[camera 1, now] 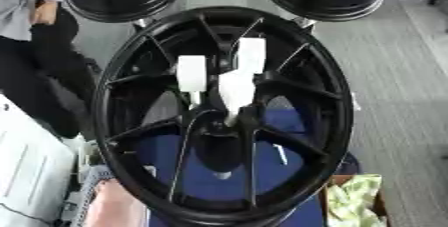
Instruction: Pull the pin out of the wheel hub.
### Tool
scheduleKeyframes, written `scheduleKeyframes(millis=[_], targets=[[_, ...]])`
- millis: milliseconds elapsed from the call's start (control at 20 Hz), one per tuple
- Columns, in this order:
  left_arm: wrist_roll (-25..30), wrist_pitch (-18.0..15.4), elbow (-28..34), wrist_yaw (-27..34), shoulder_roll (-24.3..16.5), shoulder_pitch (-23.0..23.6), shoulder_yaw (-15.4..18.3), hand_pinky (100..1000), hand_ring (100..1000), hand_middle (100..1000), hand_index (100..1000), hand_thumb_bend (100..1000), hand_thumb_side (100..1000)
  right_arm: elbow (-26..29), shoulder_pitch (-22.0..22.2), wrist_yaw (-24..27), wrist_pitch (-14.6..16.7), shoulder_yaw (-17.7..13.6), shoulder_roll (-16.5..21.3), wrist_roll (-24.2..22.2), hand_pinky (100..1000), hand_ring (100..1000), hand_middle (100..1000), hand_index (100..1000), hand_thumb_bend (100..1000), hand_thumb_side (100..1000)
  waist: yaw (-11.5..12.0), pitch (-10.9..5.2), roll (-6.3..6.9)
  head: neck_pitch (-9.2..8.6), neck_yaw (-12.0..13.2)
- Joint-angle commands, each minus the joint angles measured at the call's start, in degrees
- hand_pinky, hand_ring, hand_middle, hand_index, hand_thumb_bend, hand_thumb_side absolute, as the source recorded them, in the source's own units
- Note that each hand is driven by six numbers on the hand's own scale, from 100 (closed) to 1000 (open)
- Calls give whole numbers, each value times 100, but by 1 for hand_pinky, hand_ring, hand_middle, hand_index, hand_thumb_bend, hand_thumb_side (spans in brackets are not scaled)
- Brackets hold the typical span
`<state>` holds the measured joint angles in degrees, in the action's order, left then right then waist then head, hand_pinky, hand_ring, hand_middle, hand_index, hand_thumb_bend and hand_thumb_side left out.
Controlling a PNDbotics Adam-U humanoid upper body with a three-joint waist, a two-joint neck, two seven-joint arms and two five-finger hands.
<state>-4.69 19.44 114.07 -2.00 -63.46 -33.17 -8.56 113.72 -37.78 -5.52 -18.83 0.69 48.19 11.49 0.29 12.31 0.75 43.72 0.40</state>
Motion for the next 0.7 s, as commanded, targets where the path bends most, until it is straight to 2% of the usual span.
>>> scheduleKeyframes(millis=[50, 200, 400, 700], targets=[[1038, 102, 52, -299, -452, -218, -367, 749, 795, 732, 866, 428, 716, 88, -105, -68, -23, -12, 196, -50, 887, 752, 790, 847, 100, 528, -11, -36, 30, -46, 23], [1929, 94, 52, -392, -590, -484, -843, 758, 796, 739, 870, 448, 713, 88, -132, -72, -40, 29, 215, -96, 887, 752, 790, 847, 100, 529, -14, -35, 55, -74, 5], [2838, 175, 52, -403, -572, -888, -1381, 763, 796, 743, 875, 475, 713, 88, -189, -69, -51, 93, 205, -164, 887, 751, 788, 846, 100, 529, -28, -28, 86, -74, 16], [3507, 442, 52, -491, -385, -1280, -1804, 766, 791, 746, 875, 487, 710, 88, -203, -50, -76, 134, 183, -200, 887, 750, 787, 845, 100, 529, -31, -19, 108, -82, -1]])
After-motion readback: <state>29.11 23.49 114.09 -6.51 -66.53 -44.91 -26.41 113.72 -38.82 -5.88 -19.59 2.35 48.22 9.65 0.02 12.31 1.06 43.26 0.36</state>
